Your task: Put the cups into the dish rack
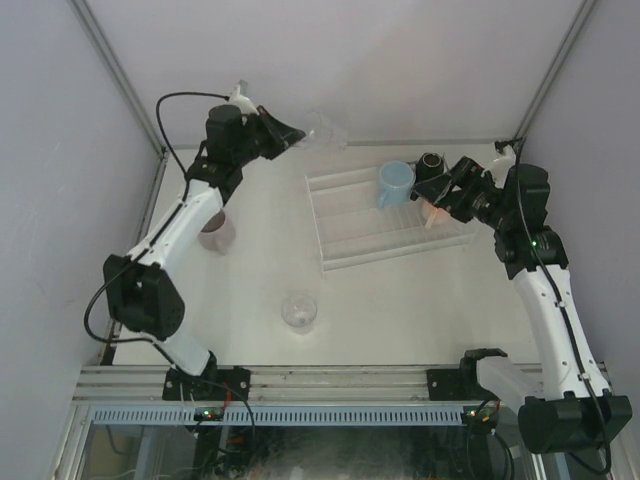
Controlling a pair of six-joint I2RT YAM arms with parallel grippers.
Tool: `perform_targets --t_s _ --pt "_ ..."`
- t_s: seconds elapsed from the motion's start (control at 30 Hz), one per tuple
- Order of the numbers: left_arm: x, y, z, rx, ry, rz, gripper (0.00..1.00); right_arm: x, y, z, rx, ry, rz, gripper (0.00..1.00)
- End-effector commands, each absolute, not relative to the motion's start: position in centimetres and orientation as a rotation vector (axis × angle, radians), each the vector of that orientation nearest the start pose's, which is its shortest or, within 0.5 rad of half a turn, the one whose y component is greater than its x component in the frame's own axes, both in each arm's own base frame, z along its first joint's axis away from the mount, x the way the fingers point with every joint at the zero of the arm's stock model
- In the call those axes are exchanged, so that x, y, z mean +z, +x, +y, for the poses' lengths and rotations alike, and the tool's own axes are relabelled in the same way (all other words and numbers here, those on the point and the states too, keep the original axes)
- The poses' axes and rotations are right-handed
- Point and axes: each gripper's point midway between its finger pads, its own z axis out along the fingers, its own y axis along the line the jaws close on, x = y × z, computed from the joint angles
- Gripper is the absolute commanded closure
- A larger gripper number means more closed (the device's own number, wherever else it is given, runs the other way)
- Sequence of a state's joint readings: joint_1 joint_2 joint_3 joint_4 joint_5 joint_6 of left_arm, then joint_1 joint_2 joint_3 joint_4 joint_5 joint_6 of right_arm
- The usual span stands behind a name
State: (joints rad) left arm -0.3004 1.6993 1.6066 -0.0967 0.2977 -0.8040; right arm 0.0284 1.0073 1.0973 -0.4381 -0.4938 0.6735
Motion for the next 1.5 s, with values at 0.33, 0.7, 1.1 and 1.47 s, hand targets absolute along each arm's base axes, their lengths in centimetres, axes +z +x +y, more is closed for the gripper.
perform_targets --t_s 0.33,0.7,1.1,1.47 --pt "41.4 32.9 -25.7 -1.7 -0.252 1.532 1.0 39.8 27.3 20.1 1.616 0.061 1.77 0.2" --pt "43.0 30.5 -26.2 -1.891 -0.291 1.433 1.0 40.7 26.9 22.2 1.774 0.11 1.689 0.15" --pt "41.9 29.7 -27.2 -1.898 -0.292 1.497 1.0 42.6 27.7 24.6 1.856 0.115 1.599 0.07" --pt "40.3 29.4 -28.1 -1.89 -0.297 1.548 1.0 43.9 28.1 25.8 1.87 0.086 1.576 0.06"
